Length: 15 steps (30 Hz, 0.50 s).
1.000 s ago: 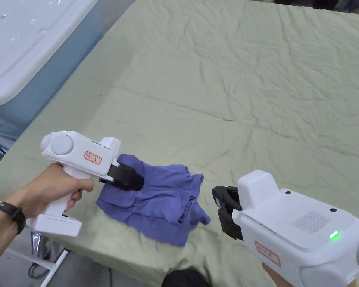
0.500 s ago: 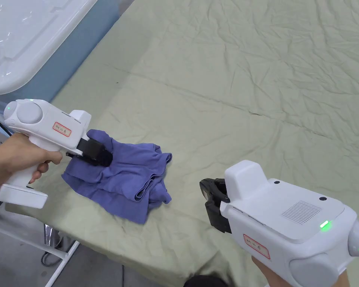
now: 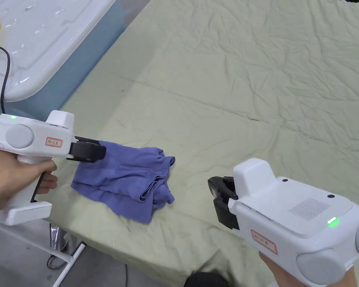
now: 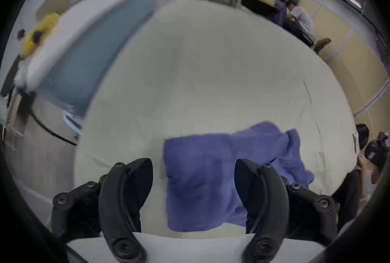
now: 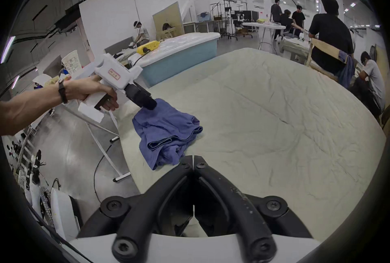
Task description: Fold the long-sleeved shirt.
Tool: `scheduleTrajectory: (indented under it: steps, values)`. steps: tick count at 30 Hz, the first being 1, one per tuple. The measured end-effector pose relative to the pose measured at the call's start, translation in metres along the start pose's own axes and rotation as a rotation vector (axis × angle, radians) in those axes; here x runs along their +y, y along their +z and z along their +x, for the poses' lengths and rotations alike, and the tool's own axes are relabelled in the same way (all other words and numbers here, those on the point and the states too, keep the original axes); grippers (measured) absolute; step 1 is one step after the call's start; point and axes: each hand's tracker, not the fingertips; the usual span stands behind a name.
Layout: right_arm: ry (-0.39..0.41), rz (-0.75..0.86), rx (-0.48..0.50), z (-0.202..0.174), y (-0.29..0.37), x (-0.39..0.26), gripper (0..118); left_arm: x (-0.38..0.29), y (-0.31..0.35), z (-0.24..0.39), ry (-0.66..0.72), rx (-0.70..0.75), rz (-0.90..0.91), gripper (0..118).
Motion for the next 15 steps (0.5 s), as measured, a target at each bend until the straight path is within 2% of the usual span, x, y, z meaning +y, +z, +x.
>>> scheduleTrajectory:
  steps: [4,6,8,11,13,15]
  values:
    - [-0.032,0.073,-0.052,0.008,0.032,0.003,1,-0.005,0.054,0.037,-0.004,0.061,0.157,83]
    - [-0.047,0.123,-0.092,0.012,0.053,0.004,1,-0.011,0.079,0.068,-0.050,0.031,0.258,83]
    - [-0.080,0.170,-0.121,0.019,0.076,0.004,1,-0.017,0.104,0.108,-0.041,0.010,0.371,82]
    - [-0.122,0.269,-0.194,0.030,0.114,0.000,1,-0.024,0.131,0.167,-0.062,-0.063,0.477,77]
    - [-0.134,0.315,-0.258,0.038,0.141,-0.004,1,-0.027,0.147,0.209,-0.103,-0.053,0.559,61]
    - [-0.140,0.364,-0.330,0.046,0.169,-0.009,1,-0.027,0.164,0.247,-0.140,-0.099,0.613,40]
